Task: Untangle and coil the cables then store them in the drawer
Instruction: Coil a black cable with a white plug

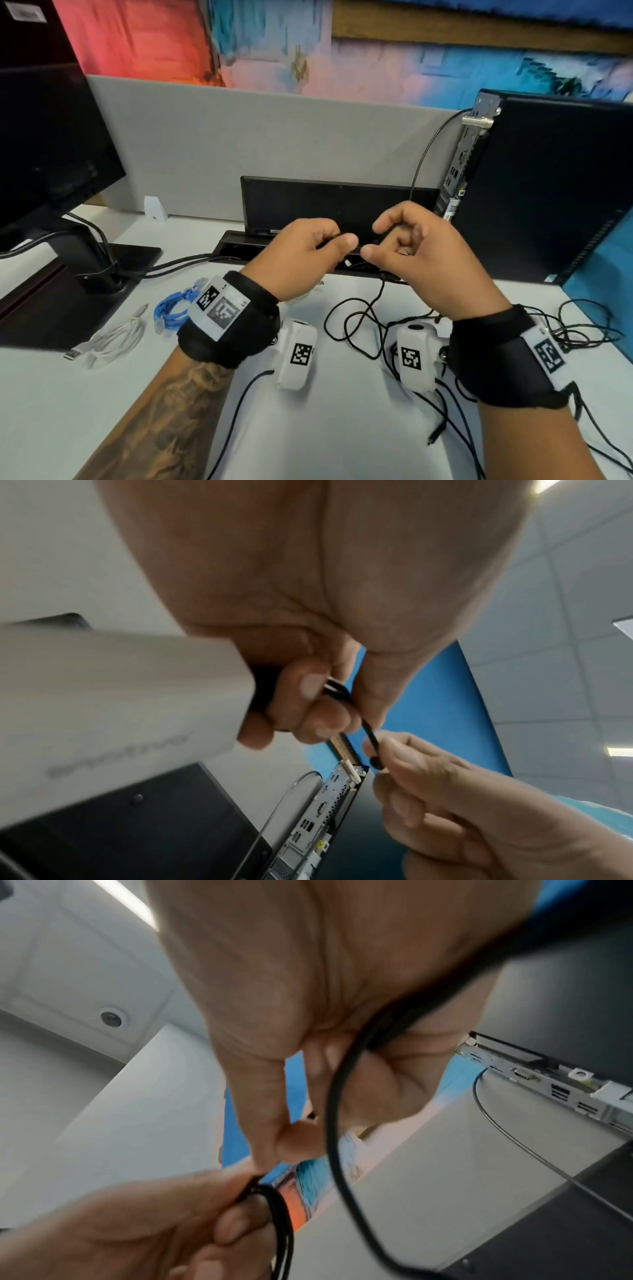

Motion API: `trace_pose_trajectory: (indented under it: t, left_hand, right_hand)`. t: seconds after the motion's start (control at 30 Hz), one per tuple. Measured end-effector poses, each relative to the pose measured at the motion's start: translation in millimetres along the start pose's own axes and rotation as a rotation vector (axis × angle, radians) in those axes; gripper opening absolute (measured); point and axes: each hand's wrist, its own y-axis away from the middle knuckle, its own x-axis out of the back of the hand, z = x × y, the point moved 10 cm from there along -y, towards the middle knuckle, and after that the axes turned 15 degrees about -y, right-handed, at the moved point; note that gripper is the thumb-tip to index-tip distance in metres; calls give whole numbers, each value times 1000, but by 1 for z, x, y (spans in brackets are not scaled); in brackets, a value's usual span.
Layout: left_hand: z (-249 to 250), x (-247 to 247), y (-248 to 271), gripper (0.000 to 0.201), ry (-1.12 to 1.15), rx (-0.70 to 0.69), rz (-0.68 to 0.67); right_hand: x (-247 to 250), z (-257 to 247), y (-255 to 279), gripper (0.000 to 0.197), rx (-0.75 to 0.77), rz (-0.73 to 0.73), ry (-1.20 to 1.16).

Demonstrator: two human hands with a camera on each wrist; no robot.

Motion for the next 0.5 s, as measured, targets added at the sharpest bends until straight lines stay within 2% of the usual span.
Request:
trace_pose_trajectory:
  t: [0.1, 0.17, 0.27, 0.4, 0.5]
  left_hand:
    - [-8, 8, 0, 37, -8, 24, 69]
    - [-10, 12, 0, 40, -19, 17, 113]
    - [-6, 12, -1, 40, -10, -2, 111]
    - [-2, -5, -1, 42, 41, -9, -20]
    - [1, -24, 3, 45, 279, 22, -188]
  right_hand:
    - [1, -4, -1, 11, 40, -13, 122]
    - [9, -5, -2, 20, 59, 19, 266]
    - [28, -9, -1, 33, 86, 111, 299]
    - [36, -12, -1, 38, 138, 185, 271]
    - [34, -7, -3, 36, 167, 235, 225]
